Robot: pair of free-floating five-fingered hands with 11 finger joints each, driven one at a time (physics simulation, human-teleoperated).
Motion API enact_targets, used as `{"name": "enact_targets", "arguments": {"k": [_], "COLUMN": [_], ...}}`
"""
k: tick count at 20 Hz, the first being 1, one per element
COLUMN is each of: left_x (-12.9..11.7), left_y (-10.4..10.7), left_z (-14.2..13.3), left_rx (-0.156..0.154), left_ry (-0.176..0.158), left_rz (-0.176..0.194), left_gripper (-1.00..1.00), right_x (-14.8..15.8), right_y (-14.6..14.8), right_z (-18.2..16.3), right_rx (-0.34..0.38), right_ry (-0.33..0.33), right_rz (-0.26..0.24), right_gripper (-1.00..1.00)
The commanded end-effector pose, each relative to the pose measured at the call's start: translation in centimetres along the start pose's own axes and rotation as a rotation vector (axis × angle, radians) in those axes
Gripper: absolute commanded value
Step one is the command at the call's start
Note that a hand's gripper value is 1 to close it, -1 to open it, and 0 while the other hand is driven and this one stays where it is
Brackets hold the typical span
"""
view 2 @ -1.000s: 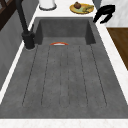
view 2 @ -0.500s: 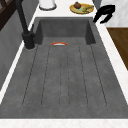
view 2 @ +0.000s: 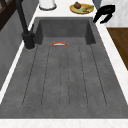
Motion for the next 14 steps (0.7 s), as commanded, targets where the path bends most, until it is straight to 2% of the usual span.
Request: {"name": "enact_targets", "arguments": {"k": [1, 2, 3, 5, 9, 12, 14], "left_x": [-1.4, -1.1, -1.1, 0.1, 1.0, 1.6, 2.0], "left_y": [1.3, 1.0, 1.0, 1.8, 3.0, 4.5, 5.2], "left_z": [0.0, 0.2, 0.2, -0.1, -0.5, -0.7, -0.8], "left_rx": [0.038, 0.042, 0.056, 0.076, 0.057, 0.037, 0.036], "left_ry": [0.065, 0.094, 0.102, 0.095, 0.11, 0.107, 0.113], "left_rz": [-0.011, 0.012, 0.01, -0.024, -0.027, -0.022, -0.011], "left_gripper": [-1.0, -1.0, -1.0, -1.0, -1.0, -1.0, -1.0], "right_x": [0.0, 0.0, 0.0, 0.0, 0.0, 0.0, 0.0], "right_y": [0.0, 0.0, 0.0, 0.0, 0.0, 0.0, 0.0], "right_z": [0.0, 0.0, 0.0, 0.0, 0.0, 0.0, 0.0], "right_rx": [0.0, 0.0, 0.0, 0.0, 0.0, 0.0, 0.0], "right_ry": [0.0, 0.0, 0.0, 0.0, 0.0, 0.0, 0.0], "right_rz": [0.0, 0.0, 0.0, 0.0, 0.0, 0.0, 0.0], "right_gripper": [0.0, 0.0, 0.0, 0.0, 0.0, 0.0, 0.0]}}
